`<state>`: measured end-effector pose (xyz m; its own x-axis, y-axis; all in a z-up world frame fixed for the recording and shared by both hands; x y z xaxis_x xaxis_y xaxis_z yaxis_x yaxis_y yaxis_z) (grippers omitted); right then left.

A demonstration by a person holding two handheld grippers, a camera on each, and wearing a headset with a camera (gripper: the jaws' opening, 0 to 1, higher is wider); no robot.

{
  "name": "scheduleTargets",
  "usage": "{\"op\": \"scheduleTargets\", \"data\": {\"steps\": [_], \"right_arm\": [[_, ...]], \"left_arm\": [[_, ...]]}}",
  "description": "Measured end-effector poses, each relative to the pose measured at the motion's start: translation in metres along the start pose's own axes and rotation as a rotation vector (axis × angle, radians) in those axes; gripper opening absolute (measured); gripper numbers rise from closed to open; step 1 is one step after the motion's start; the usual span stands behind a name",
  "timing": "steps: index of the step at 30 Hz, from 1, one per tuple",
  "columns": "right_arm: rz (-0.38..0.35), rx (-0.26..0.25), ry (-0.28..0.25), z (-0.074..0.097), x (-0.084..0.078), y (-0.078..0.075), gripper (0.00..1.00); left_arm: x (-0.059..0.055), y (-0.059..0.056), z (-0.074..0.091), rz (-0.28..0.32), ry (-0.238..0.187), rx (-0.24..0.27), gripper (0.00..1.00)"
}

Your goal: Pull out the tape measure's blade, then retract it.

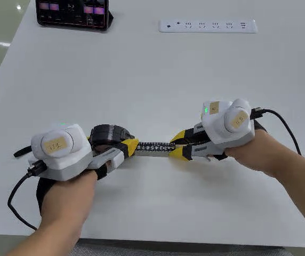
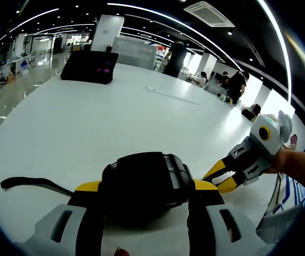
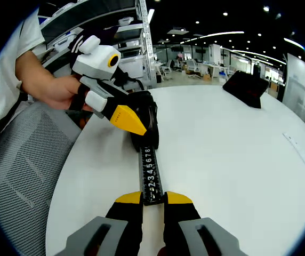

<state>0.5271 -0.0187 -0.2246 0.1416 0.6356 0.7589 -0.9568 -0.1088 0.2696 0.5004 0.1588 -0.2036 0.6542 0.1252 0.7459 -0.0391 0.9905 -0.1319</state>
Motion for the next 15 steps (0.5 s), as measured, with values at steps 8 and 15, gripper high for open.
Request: {"op": "scheduleTargets", "data": {"steps": [8, 15], "right_arm": [[0.004, 0.012, -0.022, -0.012, 0.008, -0.003, 0.11], [0.013, 0.022, -0.030, -0.023, 0.016, -0.005, 0.11]], "left_arm": [[0.000, 0.000, 0.000, 0.002, 0.002, -0.002, 0.59], [0.000, 0.000, 0.000, 0.003, 0.000, -0.003, 0.59]]}}
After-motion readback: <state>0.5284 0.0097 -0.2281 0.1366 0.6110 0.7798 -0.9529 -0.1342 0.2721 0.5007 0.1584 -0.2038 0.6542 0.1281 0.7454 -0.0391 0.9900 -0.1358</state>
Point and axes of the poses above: the centre of the closed fingertips' face, and the gripper's own axes: z roughly backward along the fingers, y roughly to its left, x roughly out of its top, the point moved 6 cm from there along z, roughly backward along the fingers, and after that the axes turned 14 degrees about x, right-handed, at the moved point
